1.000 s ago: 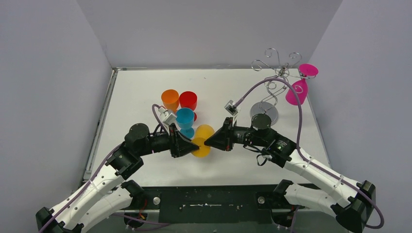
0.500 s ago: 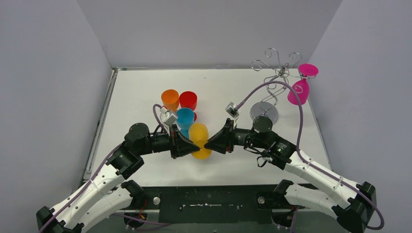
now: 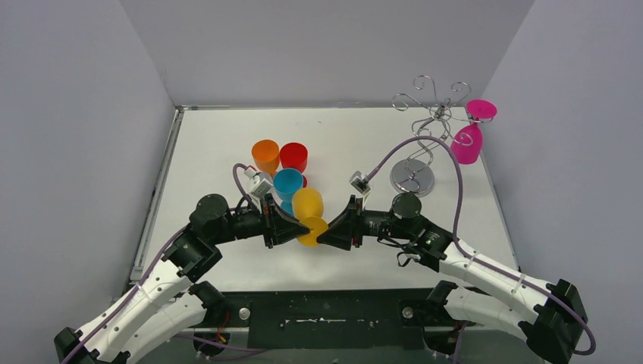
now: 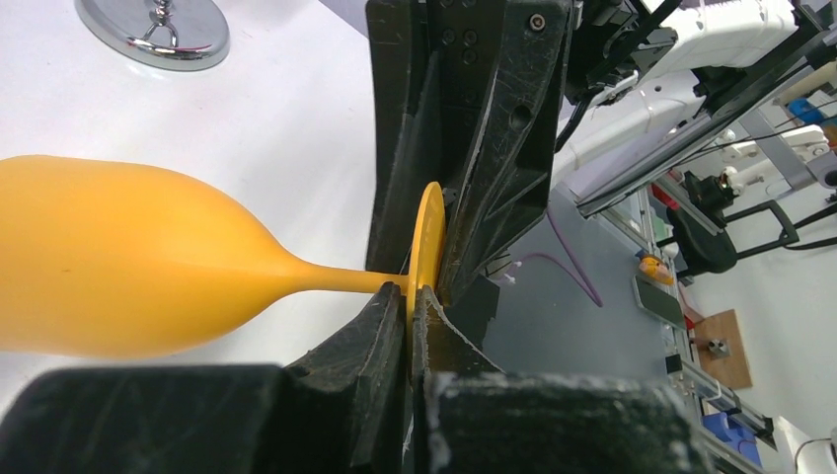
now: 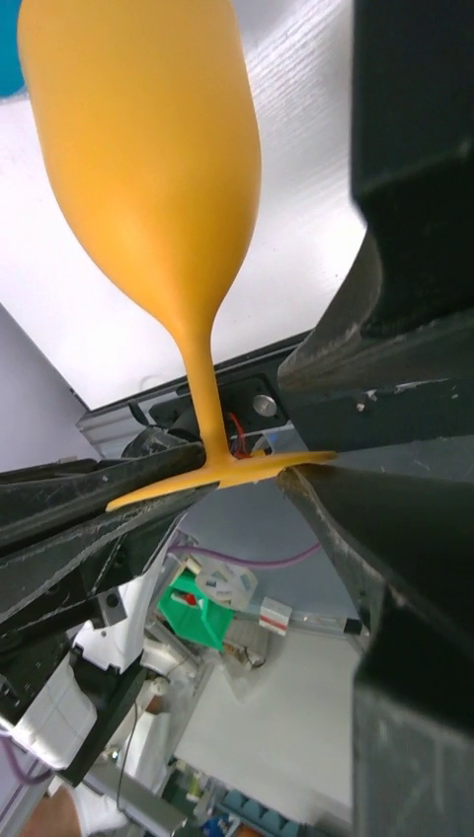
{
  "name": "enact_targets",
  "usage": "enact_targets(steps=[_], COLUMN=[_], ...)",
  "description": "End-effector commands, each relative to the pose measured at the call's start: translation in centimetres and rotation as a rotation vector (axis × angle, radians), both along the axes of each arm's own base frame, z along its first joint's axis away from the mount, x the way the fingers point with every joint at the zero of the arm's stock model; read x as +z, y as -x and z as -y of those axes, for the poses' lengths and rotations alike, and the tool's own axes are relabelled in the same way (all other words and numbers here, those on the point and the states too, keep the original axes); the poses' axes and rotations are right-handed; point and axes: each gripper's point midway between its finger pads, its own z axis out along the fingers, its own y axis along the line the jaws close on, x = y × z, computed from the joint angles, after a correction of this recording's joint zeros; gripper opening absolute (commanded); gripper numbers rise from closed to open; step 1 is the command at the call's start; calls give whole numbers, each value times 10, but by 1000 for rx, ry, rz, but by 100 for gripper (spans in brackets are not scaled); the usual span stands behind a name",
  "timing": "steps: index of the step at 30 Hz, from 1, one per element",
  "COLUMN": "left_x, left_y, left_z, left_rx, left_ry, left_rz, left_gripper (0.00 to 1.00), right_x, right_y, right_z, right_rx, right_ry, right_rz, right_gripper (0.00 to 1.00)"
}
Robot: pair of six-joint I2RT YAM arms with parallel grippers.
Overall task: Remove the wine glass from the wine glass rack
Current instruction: Place the wine glass at the center of the board.
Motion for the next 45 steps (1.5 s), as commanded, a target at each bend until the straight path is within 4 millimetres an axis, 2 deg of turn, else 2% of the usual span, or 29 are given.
enact_targets(steps=[1,7,11,15,17,20,26,30,31,35,37,42,45], left_x=[23,26,24,22,22,30,32,28,25,19,18,14,18], left_y=[0,-1,-2,-1,-2,-2,-3,-4,-4,-4,-8,-21,-21], left_z=[1,3,3,3,4,6,9,7,7,8,7,1,2], left_rx=[-9,-7,-1,-5,-2,-5,-14,-1,3,-18,0,60,41], left_ry=[53,80,88,93,105,155,171,150,138,89,49,-45,-75], left_rz=[74,77,70,58,56,50,36,35,33,35,58,80,109], left_gripper=[0,0,0,0,0,0,0,0,3,41,55,71,76], right_x=[28,23,19,21,20,20,22,23,23,21,18,8,-1], right_y=[-1,1,-2,1,1,2,-3,-5,-5,-7,-8,0,8], right_z=[-5,-11,-10,-9,-8,-8,-5,-1,1,6,10,18,20], right_rx=[1,31,5,13,11,13,-16,-49,-53,-79,-95,-72,-34], right_ry=[-119,-139,-145,-169,-172,-170,-153,-154,-156,-142,-127,-112,-96], right_rz=[74,30,24,21,20,17,58,85,93,129,154,239,345], right_gripper=[29,24,14,15,19,19,1,0,0,0,0,0,0])
